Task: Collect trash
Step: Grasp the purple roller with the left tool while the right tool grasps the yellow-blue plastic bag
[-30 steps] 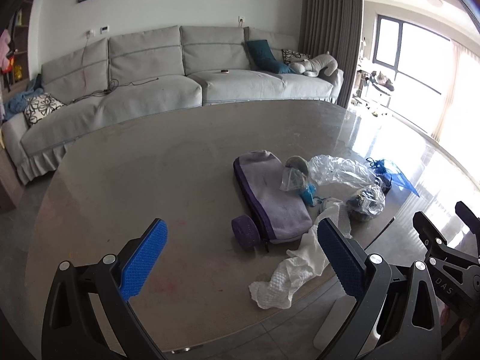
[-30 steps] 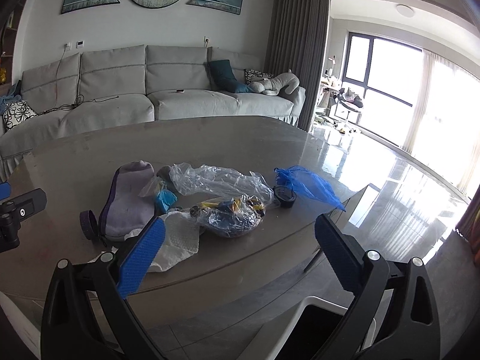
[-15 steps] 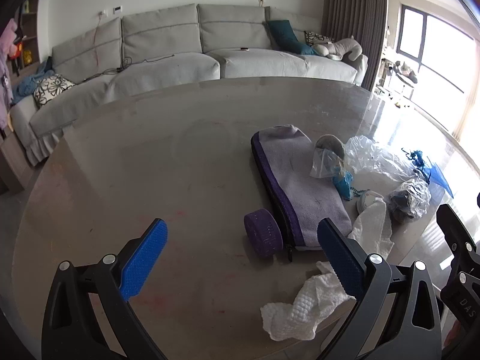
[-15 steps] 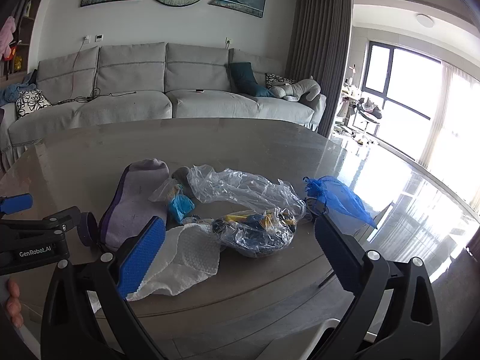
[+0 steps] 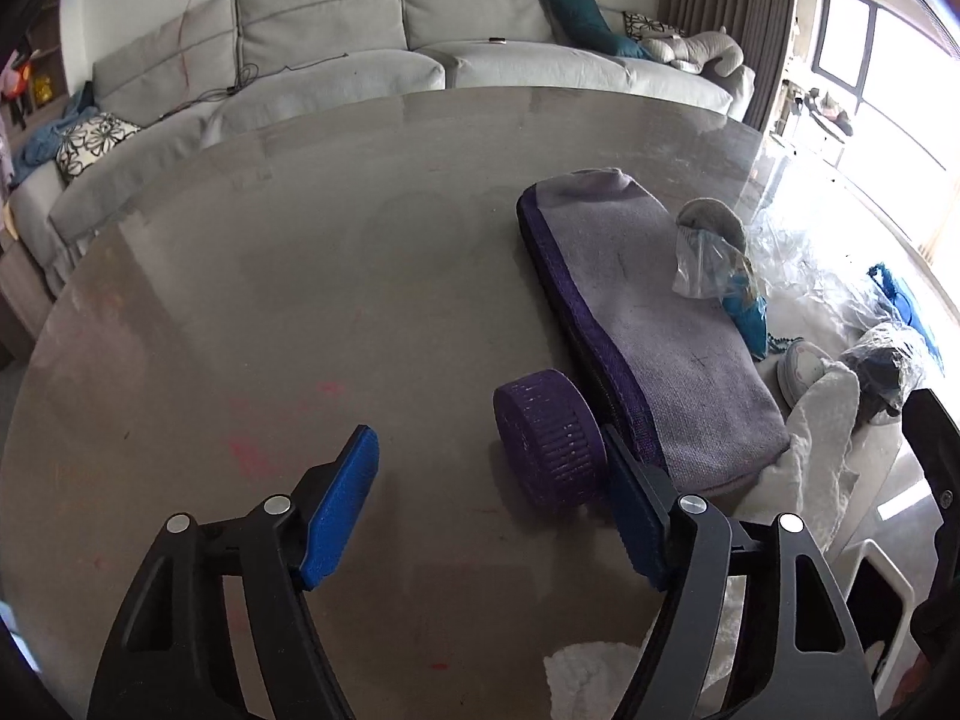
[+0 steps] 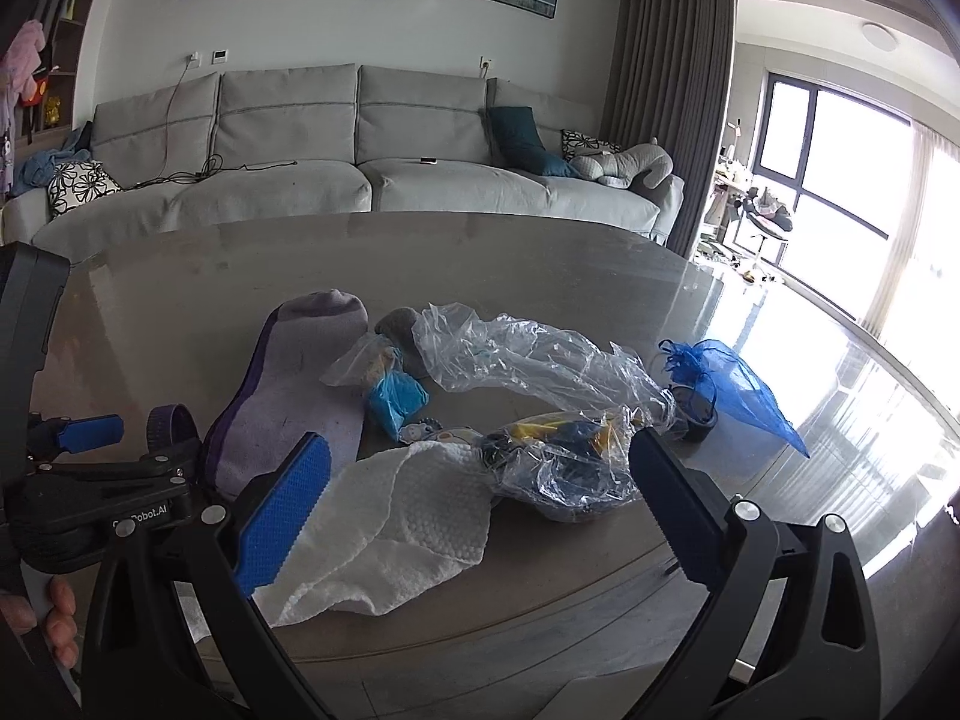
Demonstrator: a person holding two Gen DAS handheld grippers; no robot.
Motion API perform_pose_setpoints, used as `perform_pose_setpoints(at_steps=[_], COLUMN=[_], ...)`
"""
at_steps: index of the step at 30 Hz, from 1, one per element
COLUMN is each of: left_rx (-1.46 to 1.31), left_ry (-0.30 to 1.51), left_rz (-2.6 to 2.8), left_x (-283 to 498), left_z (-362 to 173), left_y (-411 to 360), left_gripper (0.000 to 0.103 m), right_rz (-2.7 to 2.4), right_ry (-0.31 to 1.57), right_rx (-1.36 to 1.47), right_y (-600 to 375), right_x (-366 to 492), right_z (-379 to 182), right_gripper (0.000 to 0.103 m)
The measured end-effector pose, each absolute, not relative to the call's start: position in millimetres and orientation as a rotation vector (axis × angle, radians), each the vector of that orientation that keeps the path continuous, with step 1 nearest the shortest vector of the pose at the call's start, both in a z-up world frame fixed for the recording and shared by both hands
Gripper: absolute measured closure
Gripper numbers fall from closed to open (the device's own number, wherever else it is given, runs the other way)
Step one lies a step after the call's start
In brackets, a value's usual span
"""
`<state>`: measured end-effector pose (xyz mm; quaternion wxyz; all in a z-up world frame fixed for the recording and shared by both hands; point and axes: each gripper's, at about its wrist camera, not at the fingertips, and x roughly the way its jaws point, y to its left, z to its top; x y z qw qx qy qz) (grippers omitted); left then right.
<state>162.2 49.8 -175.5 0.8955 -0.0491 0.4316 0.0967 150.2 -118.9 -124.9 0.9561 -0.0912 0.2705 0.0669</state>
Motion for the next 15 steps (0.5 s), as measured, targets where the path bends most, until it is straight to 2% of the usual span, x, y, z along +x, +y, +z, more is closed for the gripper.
perform_pose_setpoints(at_steps=[1,2,3,4,15], left_rx=[-0.102,-0.108,-0.113,-0.127,-0.066], left_ry=[0.903,0.903,0.909,0.904,0.756], left_rz=[0.196,0.191,0.185,0.162,0.129], left_x=[163,162,162,160,143], left_z=[-178,-179,-180,-181,-144], left_y=[49,48,49,50,35], left_gripper=[0.045,0.060,0.070,0.088,0.088], right_rz=[0.138,0.137,0.136,0.135,0.033], right_ry=[0.546,0.543,0.539,0.536,0.554], right_rx=[-0.186,-0.188,-0.191,-0.192,-0.151], right_y=[-118,-118,-117,-117,-145], right_x=[150,149,149,148,161], right_z=[-124,-124,-123,-122,-132], right_gripper=[0.004,0.004,0.004,0.004,0.004])
